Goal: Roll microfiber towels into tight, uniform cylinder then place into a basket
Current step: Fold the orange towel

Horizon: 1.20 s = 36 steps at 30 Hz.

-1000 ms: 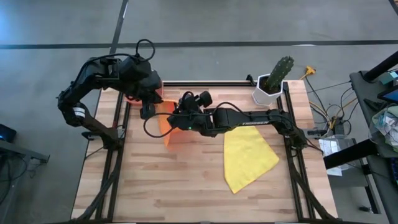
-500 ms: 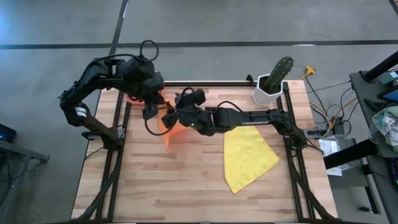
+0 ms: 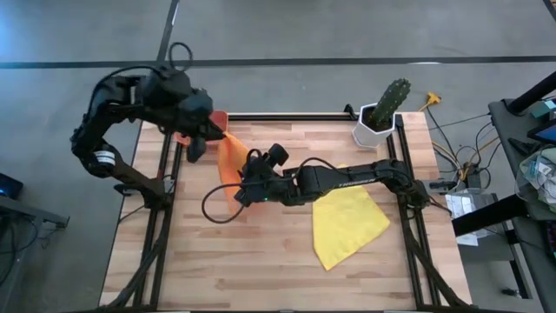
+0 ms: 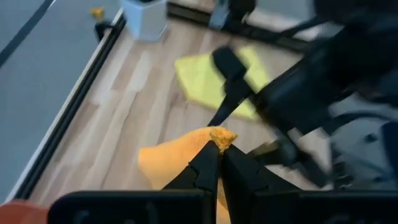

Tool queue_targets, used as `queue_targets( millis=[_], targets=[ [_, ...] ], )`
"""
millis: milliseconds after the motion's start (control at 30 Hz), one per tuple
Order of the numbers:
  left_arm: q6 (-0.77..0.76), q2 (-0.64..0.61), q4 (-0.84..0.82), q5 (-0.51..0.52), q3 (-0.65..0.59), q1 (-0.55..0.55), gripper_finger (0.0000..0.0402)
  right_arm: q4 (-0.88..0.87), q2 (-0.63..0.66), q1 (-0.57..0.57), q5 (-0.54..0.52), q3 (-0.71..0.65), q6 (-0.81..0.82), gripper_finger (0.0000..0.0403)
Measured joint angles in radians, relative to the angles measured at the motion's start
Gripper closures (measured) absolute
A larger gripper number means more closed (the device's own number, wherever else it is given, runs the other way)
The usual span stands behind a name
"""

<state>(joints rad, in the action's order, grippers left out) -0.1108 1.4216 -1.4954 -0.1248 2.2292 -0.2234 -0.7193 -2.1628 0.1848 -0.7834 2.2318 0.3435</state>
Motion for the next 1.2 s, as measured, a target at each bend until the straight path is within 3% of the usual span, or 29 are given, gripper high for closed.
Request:
queue_targets(
  millis=[267,500,800,1000,1200],
  targets=[
    [-0.049,0.007,0.144,-0.032,0.123,-0.007,0.0402,-0.009,0.0,0.02,-0.004,-0.018,-0.086,0.0175],
    [-0.12,-0.006,0.332,-0.027,0.125,-0.04,0.0402,-0.003,0.0,0.032,-0.012,-0.016,-0.2,0.0177],
    [-0.124,-0.004,0.431,-0.028,0.127,-0.066,0.0402,-0.01,0.003,0.067,-0.056,-0.012,-0.217,0.0177],
    [-0.146,-0.006,0.487,-0.029,0.127,-0.066,0.0401,-0.01,0.003,0.068,-0.146,-0.014,-0.193,0.0177],
    [-0.195,-0.012,0.524,-0.079,0.127,-0.065,0.0402,-0.005,0.003,0.068,-0.384,-0.02,-0.242,0.0177]
  ],
)
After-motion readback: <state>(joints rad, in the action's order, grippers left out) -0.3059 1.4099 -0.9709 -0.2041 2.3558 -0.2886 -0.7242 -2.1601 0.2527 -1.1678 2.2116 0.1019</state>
